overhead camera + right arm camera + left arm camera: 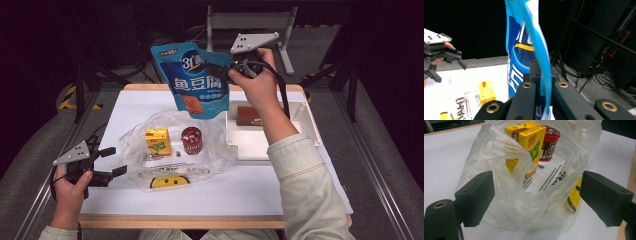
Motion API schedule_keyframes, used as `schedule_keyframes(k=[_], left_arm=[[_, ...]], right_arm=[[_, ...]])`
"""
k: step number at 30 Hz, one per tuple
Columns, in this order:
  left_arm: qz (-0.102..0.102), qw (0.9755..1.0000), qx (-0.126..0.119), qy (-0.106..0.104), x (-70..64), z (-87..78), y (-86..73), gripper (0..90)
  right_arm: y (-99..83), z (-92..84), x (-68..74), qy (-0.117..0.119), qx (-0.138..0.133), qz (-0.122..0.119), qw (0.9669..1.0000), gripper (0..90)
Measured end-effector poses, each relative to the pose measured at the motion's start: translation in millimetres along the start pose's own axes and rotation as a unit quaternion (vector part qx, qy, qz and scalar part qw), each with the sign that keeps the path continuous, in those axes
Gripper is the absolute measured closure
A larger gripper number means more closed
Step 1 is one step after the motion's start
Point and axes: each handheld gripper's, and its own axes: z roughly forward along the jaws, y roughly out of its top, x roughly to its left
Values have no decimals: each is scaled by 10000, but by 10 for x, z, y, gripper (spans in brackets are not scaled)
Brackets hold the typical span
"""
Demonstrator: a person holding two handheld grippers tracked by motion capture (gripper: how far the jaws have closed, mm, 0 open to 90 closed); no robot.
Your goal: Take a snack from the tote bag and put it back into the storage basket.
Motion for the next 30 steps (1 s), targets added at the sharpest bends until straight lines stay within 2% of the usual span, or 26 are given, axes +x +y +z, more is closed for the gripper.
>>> schedule_keyframes(k=[19,30], left_arm=[[-29,10000,27,-2,2,9,0,133],[-42,10000,49,-19,1,15,0,133]], right_arm=[[-265,-509,-225,-513,68,215,9984,900],[-368,-722,-301,-644,87,329,9973,900]])
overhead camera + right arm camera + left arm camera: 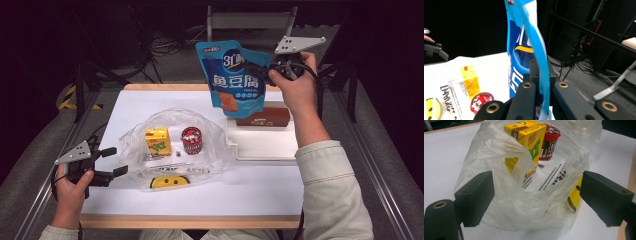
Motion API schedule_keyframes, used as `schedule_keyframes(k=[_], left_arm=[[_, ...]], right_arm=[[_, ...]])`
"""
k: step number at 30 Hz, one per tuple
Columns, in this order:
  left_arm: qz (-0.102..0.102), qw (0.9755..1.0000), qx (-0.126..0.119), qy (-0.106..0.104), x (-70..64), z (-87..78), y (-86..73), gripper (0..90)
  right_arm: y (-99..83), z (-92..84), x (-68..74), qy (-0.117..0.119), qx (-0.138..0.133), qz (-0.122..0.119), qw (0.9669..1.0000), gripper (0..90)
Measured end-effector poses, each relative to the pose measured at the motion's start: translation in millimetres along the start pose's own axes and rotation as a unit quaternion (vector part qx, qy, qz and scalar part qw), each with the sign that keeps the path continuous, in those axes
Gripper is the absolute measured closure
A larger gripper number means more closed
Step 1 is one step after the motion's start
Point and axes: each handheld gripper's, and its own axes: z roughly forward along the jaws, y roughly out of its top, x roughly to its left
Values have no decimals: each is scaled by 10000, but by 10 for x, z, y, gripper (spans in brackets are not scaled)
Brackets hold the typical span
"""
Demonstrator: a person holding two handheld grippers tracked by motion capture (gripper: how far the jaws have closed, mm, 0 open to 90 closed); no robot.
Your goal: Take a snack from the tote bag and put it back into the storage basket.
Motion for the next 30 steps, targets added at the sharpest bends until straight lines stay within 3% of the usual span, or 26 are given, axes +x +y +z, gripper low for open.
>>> schedule_keyframes(k=[16,30], left_arm=[[4,10000,10,-4,-2,1,0,132],[37,10000,-9,12,-4,2,-3,132]], right_arm=[[-243,-180,-113,-81,72,176,9998,900],[-484,-235,-171,-71,130,311,9994,900]])
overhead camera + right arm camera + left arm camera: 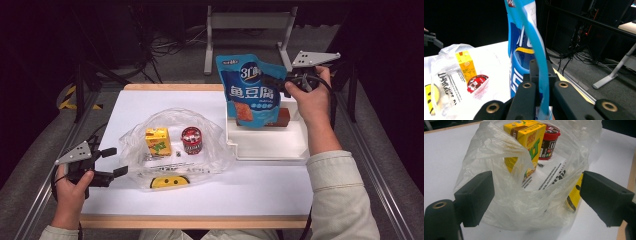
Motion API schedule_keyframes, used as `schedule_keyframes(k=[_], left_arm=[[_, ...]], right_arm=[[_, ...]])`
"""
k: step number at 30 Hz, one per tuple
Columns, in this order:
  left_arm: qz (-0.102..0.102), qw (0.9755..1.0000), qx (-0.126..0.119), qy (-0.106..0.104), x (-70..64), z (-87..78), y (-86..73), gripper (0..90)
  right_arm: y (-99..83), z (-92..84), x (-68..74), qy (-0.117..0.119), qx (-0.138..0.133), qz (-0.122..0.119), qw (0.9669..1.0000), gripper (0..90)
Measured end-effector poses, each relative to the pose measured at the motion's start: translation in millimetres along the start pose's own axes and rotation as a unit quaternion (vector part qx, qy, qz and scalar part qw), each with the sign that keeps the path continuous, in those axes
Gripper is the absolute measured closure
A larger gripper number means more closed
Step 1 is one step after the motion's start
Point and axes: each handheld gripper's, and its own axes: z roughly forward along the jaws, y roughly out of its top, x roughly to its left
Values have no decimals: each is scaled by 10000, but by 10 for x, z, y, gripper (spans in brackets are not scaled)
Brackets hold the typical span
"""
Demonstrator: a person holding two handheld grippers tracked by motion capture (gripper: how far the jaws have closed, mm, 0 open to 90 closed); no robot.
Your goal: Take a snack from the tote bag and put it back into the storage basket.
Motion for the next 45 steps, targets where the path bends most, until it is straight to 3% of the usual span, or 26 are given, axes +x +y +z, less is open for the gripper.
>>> schedule_keyframes(k=[24,45], left_arm=[[-19,10000,28,5,-5,2,2,131],[-20,10000,31,-5,-2,1,-2,131]], right_arm=[[-352,53,-60,104,159,257,9995,900],[-623,225,-93,256,139,466,9985,900]])
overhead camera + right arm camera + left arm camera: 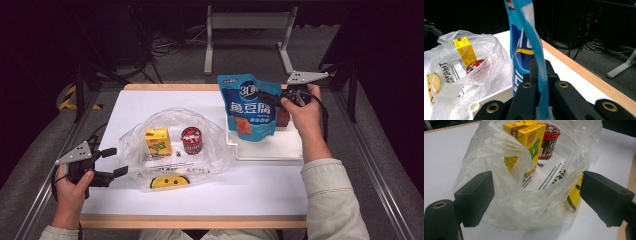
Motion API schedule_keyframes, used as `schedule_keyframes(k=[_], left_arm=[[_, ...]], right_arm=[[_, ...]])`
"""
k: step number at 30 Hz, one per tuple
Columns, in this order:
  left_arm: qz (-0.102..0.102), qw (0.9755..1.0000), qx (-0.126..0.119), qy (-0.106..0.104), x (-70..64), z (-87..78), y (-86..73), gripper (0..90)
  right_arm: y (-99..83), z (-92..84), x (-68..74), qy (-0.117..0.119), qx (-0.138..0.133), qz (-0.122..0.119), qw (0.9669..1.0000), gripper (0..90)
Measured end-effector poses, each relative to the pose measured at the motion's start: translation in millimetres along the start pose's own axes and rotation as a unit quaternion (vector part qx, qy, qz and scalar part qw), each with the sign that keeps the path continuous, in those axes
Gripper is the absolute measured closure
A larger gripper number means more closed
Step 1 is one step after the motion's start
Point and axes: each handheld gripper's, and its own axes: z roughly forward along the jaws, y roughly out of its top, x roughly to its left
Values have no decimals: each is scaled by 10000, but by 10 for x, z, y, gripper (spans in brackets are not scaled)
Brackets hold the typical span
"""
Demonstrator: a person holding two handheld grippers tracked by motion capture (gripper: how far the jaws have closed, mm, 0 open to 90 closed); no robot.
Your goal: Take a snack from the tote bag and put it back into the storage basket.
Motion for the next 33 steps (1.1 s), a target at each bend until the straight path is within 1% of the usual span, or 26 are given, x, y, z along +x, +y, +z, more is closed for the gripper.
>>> schedule_keyframes(k=[4,9,10,11,12,17,29,33], left_arm=[[9,10000,4,-11,2,1,1,130],[-1,10000,-3,-4,-1,-2,0,130],[-4,10000,-11,-3,-2,-2,1,131],[42,10000,-6,-5,3,-4,2,130],[3,10000,-9,-19,-3,-2,1,129],[7,10000,-1,-5,-2,-1,1,128],[44,10000,12,-21,-4,6,5,127],[19,10000,20,-25,-9,13,7,127]], right_arm=[[-27,11,-12,0,-22,43,10000,900],[-36,8,-26,-10,-11,23,10000,900],[-40,4,-39,28,-9,38,10000,899],[-44,-3,-48,41,-2,50,10000,899],[-46,-9,-55,10,22,54,10000,898],[-79,-37,-101,6,33,77,10000,897],[-143,-118,-116,12,130,41,9999,888],[-174,-160,-118,13,146,51,9999,885]])
